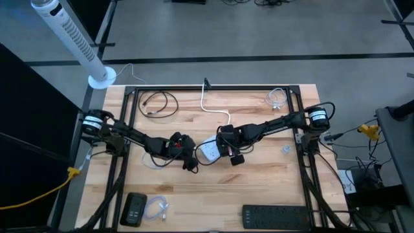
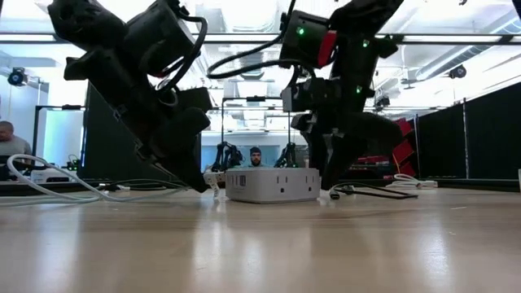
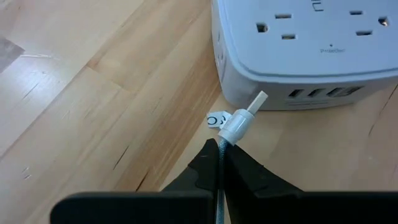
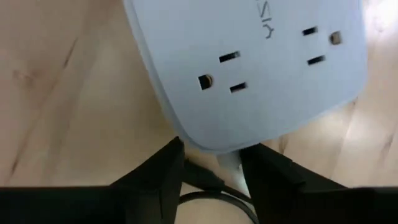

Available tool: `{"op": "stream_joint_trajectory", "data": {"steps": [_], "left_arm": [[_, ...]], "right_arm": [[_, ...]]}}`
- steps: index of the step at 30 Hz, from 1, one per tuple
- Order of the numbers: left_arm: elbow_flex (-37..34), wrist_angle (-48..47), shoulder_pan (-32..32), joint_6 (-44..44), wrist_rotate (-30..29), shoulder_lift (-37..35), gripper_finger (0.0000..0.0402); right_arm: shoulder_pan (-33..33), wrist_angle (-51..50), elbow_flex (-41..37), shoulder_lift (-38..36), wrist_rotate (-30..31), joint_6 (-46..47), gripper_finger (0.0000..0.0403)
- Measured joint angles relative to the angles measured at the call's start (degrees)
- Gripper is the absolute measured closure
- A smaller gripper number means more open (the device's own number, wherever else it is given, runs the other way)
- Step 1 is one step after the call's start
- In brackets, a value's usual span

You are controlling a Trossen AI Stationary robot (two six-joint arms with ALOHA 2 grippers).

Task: Plug in charger cables
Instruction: Insert the left white charger cable into the white outlet

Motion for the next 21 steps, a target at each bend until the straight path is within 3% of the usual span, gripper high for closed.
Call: {"op": "stream_joint_trajectory", "data": {"steps": [6, 12, 21], "left_arm": [[0.00, -0.51, 0.00, 0.02, 0.62, -0.11, 0.0401], [0.00, -3.76, -0.03, 0.02, 3.02, -0.57, 0.0401], [0.00, -3.88, 0.45, 1.10, 1.10, -0.59, 0.0401]], "right_arm": [[-0.17, 0.19, 0.27, 2.56, -0.73, 8.28, 0.0368], [-0.04, -0.71, 0.76, 2.01, -0.92, 16.52, 0.0368], [0.18, -1.06, 0.76, 1.57, -3.65, 17.76, 0.0368]]}}
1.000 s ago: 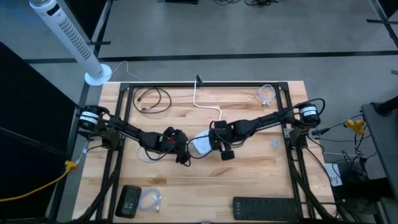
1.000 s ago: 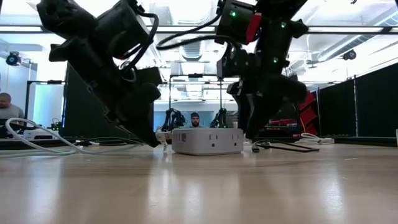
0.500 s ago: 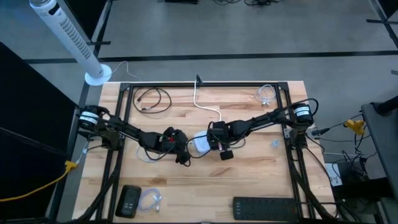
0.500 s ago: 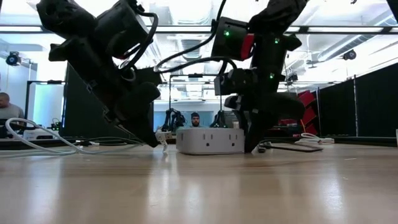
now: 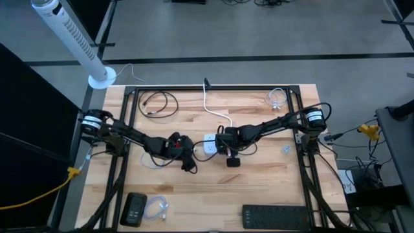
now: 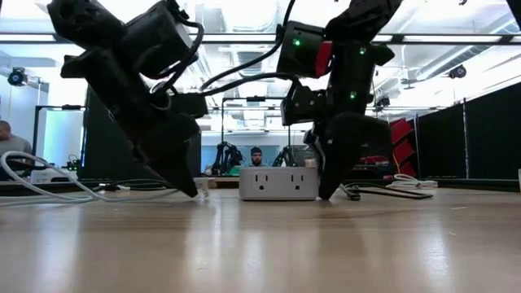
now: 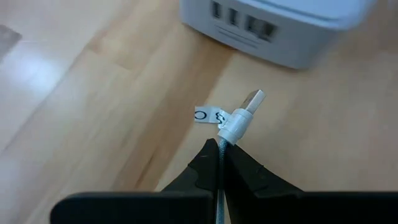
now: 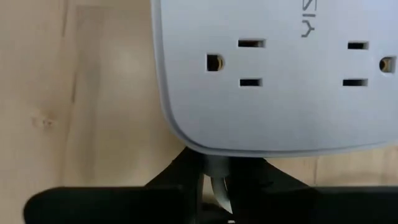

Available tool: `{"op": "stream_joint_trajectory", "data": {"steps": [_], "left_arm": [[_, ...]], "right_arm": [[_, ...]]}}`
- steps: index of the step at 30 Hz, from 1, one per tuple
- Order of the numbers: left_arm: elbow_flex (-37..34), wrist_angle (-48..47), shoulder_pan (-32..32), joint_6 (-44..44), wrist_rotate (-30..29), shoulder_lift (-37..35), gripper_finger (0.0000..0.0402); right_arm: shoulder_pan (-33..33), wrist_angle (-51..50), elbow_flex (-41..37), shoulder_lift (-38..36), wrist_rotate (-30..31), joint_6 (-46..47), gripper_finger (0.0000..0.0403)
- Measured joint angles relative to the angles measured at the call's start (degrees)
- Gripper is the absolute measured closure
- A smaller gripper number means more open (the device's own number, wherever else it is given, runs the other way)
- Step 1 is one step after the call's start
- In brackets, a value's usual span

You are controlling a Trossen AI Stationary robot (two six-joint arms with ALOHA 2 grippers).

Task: Plug in charger cables
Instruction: Insert the left white charger cable into the white outlet

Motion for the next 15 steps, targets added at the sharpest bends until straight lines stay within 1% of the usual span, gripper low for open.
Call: {"op": "stream_joint_trajectory", "data": {"steps": [4, 8, 15], "left_arm": [[0.21, 0.78, 0.69, -2.12, -0.13, 0.00, 0.0401], [2.54, 0.84, 0.69, -2.19, -0.04, 0.02, 0.0401], [4.44, -1.96, 1.73, -2.17, 0.94, 0.02, 0.0401]], "right_arm": [[0.02, -0.04, 0.00, -0.11, -0.24, 0.01, 0.0368], [0.03, -0.02, 0.00, -0.11, 1.47, 1.68, 0.0368], [0.27, 0.71, 0.00, -0.15, 1.74, 2.46, 0.0368]]}}
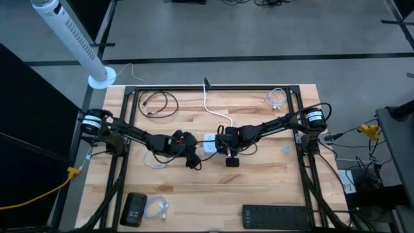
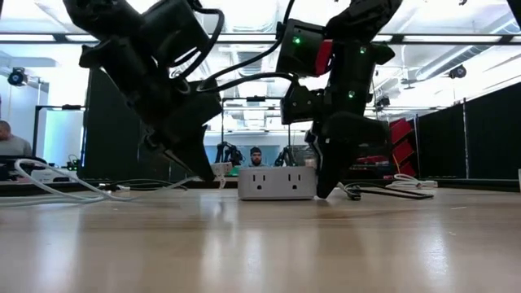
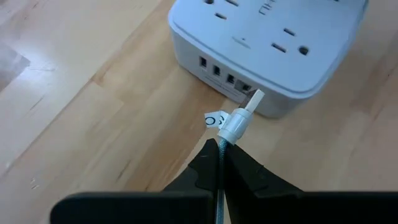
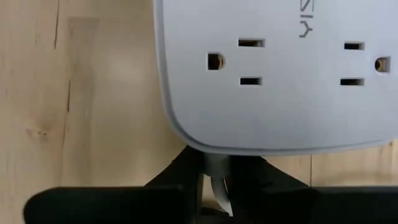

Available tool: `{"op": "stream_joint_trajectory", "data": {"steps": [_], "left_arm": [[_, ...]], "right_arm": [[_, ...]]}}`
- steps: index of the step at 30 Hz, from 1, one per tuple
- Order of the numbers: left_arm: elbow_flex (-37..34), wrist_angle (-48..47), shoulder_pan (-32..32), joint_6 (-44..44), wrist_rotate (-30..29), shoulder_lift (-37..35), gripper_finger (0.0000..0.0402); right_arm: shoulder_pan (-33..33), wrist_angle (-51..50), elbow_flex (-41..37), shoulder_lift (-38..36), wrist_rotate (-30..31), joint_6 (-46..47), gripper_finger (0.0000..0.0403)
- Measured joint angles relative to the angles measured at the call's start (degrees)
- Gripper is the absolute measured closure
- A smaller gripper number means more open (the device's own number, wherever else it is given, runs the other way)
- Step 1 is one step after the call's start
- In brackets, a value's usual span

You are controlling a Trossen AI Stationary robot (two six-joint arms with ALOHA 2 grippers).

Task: Plug in charger cables
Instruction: Insert the left white charger cable into the white outlet

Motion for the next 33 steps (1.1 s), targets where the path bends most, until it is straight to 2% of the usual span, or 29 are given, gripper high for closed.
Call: {"op": "stream_joint_trajectory", "data": {"steps": [8, 21, 33], "left_arm": [[0.00, -1.20, 0.84, 2.54, 0.07, 0.00, 0.0401], [-0.01, -0.27, 1.67, 1.97, 0.10, 0.02, 0.0401], [0.00, 3.28, 0.90, 4.29, 4.23, 0.04, 0.0402]], "right_arm": [[0.37, 0.03, 0.00, -0.89, -0.06, 2.47, 0.0368], [2.31, 1.98, 0.04, -3.10, -1.63, 4.07, 0.0368], [1.68, 5.42, 0.04, -3.10, -1.58, 3.68, 0.0368]]}}
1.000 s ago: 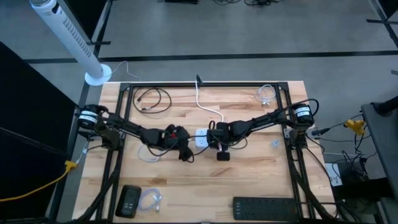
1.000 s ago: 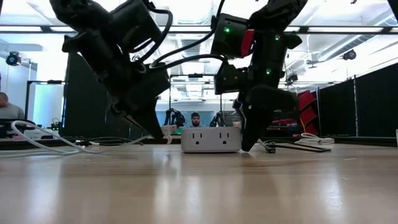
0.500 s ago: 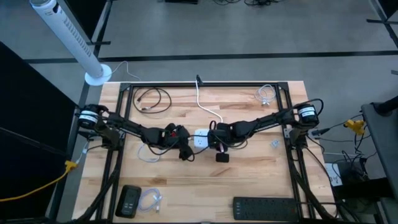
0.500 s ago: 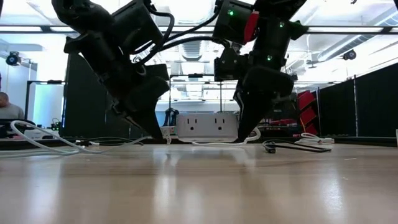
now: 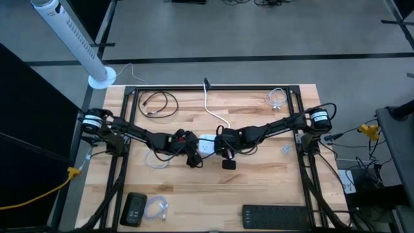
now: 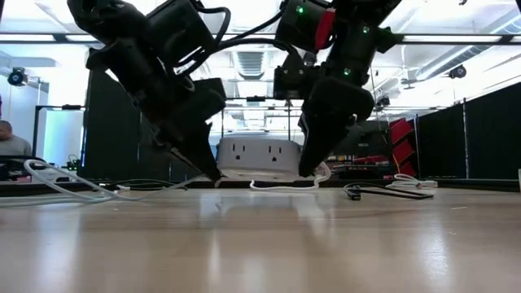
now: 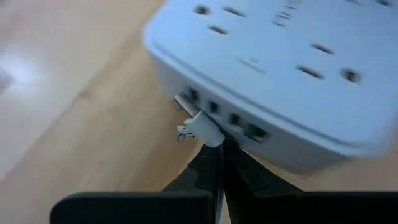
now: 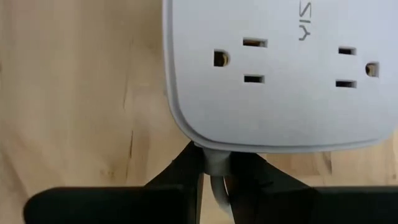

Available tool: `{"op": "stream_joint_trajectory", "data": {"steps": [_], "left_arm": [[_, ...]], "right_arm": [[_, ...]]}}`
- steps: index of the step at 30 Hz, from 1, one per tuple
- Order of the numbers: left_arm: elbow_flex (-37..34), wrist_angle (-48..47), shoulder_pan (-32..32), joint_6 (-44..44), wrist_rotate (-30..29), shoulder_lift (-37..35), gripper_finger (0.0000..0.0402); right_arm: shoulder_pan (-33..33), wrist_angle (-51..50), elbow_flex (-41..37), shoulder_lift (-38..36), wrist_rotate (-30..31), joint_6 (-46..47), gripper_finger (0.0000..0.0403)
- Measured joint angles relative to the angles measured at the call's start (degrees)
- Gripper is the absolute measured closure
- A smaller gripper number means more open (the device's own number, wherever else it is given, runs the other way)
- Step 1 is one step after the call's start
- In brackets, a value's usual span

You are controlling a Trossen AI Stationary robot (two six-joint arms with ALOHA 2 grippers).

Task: Plug in charger cables
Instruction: Insert the left white charger cable into the white outlet

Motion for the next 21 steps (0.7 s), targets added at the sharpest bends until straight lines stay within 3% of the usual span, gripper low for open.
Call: {"op": "stream_joint_trajectory", "data": {"steps": [8, 14, 21], "left_arm": [[0.04, -3.39, -0.48, 1.67, 6.08, 0.00, 0.0402], [0.04, -2.03, -0.23, 5.85, 17.64, 0.00, 0.0402], [0.04, -2.07, 0.57, 6.02, 18.45, 0.00, 0.0402]], "right_arm": [[-0.05, -4.09, 0.00, -0.43, 0.26, -3.80, 0.0368], [0.95, -6.12, 0.02, -0.53, -0.21, -14.27, 0.0368], [1.33, -5.95, 0.02, -0.48, -0.33, -16.21, 0.0368]]}}
